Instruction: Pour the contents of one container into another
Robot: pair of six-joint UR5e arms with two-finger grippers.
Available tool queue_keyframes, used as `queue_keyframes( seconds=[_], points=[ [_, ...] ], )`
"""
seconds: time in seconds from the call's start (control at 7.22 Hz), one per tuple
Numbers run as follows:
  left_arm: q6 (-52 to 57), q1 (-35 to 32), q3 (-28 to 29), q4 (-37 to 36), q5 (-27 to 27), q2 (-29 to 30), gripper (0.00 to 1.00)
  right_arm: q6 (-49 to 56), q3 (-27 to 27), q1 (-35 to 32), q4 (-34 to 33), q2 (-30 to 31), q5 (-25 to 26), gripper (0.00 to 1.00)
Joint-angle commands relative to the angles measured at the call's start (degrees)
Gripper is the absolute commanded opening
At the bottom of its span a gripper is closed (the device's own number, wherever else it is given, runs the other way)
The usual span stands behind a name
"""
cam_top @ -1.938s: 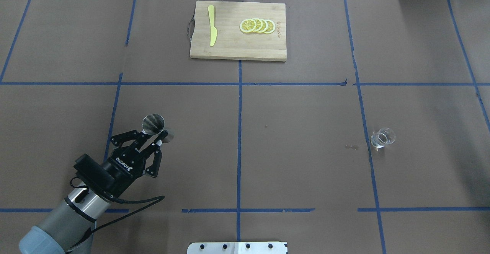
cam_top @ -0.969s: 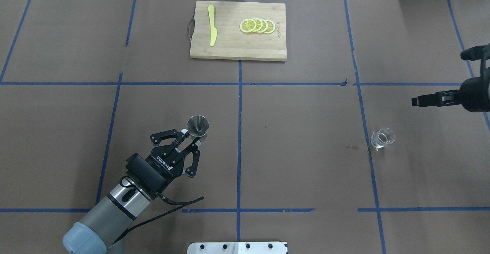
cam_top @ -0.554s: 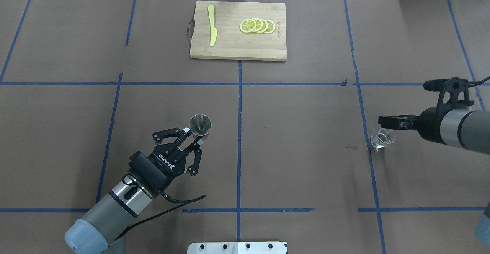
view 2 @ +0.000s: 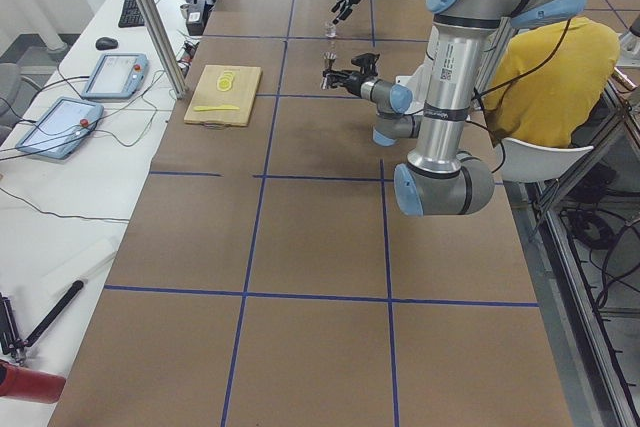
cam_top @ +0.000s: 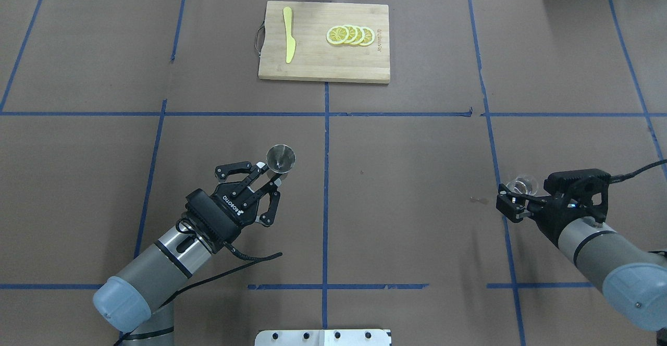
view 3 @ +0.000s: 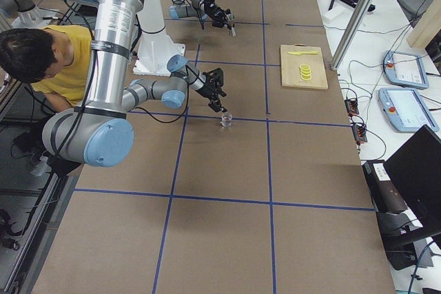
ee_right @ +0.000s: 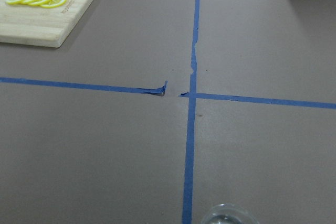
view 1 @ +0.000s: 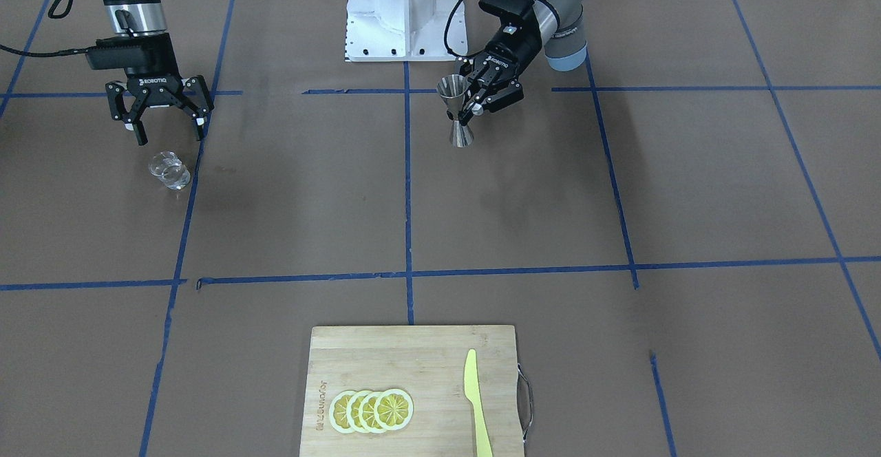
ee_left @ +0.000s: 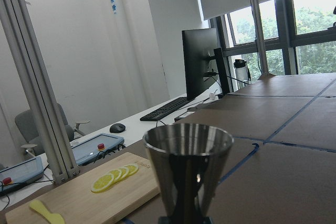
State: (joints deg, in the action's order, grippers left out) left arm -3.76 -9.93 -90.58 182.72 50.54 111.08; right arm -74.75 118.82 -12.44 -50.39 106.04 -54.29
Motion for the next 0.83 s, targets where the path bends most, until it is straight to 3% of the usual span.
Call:
queue_keyframes(
  seconds=[0.0, 0.42, 0.69],
  points=[
    [-0.1, -0.4, 1.0, -0.3, 0.3, 0.5, 0.0, -8.6, -4.7, 5.6, 0.0, 0.6, 12.8, 1.0],
    [-0.5, -0.4, 1.4, -0.3, 0.2, 0.6, 0.0, -14.3, -10.8, 8.3, 0.3, -0.1, 21.4, 1.0],
    [-0.5, -0.4, 1.4, -0.3, 0.2, 0.8, 0.0, -14.4, -12.0, 8.7, 0.6, -0.4, 23.2, 1.0]
  ],
)
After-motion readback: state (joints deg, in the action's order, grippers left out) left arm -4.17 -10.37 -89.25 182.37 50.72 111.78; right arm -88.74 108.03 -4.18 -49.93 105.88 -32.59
